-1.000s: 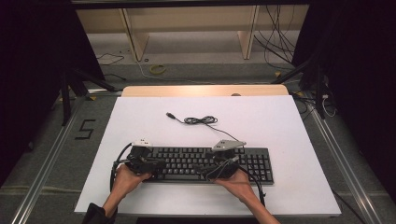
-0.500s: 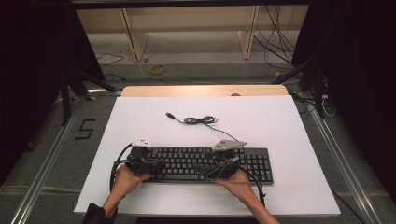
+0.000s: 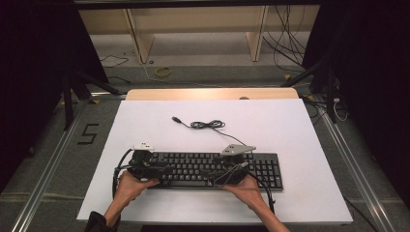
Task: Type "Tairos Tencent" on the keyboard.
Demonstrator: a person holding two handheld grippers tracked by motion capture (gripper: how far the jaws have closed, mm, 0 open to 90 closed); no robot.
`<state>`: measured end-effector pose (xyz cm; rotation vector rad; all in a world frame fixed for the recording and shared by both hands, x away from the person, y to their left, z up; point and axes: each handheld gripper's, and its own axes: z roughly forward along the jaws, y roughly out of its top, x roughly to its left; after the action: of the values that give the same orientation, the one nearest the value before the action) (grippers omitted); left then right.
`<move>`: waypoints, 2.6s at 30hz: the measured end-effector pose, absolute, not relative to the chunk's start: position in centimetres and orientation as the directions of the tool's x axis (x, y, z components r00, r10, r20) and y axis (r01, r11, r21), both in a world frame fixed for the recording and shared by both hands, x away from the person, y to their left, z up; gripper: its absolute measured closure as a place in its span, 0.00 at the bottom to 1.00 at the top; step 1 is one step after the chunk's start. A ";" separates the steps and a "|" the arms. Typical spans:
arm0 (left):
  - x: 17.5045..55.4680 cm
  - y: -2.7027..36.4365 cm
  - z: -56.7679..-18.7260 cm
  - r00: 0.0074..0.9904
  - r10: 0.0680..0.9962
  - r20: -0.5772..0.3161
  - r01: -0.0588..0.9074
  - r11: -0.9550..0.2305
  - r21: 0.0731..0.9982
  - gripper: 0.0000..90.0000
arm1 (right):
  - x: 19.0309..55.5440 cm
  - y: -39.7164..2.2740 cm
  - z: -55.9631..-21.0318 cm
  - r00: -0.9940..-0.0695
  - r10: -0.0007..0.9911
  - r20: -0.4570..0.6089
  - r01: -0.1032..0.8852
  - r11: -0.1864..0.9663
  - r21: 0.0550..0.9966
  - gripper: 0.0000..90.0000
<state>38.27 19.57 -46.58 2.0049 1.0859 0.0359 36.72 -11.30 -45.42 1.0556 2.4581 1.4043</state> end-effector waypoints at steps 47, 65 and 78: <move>36.5 21.4 -45.1 0.638 0.679 -0.363 0.575 -0.106 0.811 0.30 | 35.9 -8.8 -45.7 -0.810 0.543 0.222 0.477 0.390 0.788 0.74; 35.7 22.2 -45.2 0.635 0.681 -0.365 0.565 -0.087 0.821 0.30 | 35.8 -7.9 -46.2 -0.828 0.521 0.209 0.466 0.429 0.774 1.00; 35.2 22.7 -45.3 0.634 0.682 -0.364 0.558 -0.078 0.826 0.31 | 35.6 -7.2 -46.9 -0.837 0.512 0.194 0.463 0.471 0.751 1.00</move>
<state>35.16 22.69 -45.34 1.7471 1.0108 0.1389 35.61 -7.19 -46.92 0.8773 2.6448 1.3219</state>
